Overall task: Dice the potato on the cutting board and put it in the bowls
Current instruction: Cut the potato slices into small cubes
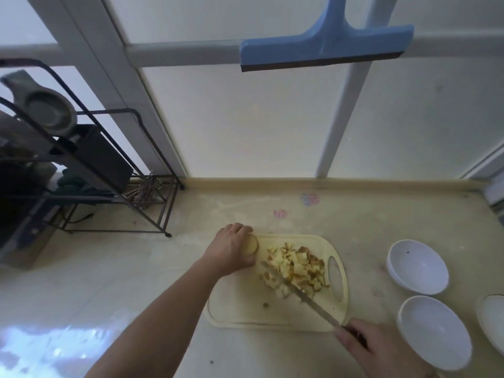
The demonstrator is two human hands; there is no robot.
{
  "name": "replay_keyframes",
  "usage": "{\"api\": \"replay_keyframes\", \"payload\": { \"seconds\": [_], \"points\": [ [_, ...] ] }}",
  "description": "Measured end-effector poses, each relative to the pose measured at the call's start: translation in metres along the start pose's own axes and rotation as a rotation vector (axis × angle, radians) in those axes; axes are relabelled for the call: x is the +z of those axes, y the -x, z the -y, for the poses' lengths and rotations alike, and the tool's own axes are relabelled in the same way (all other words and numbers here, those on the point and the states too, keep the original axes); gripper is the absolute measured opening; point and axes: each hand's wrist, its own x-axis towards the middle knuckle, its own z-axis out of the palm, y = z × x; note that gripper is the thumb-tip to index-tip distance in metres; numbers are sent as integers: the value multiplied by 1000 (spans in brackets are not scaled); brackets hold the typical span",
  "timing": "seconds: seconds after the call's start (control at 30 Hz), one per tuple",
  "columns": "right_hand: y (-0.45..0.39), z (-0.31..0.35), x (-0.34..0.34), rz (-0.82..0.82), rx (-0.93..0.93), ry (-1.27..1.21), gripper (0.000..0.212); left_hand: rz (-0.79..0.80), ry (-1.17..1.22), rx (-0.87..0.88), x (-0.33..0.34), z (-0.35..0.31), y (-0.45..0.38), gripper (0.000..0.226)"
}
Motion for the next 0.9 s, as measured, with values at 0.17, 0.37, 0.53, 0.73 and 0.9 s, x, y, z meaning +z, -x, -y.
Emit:
{"api": "replay_keyframes", "payload": {
  "seconds": [0.17,0.37,0.53,0.73,0.9],
  "points": [
    [8,12,12,249,240,-626,39,-426,374,-127,-3,-10,24,63],
    [-9,21,34,348,258,-561,44,-503,443,-205,24,-7,89,63],
    [-20,5,40,379,346,-502,53,-397,362,-116,48,-11,114,66],
    [-30,9,40,272,285,-581,50,-294,265,-24,66,-11,112,65],
    [-21,19,59,194,95,-416,42,-248,211,48,71,-21,107,64]
  ]
}}
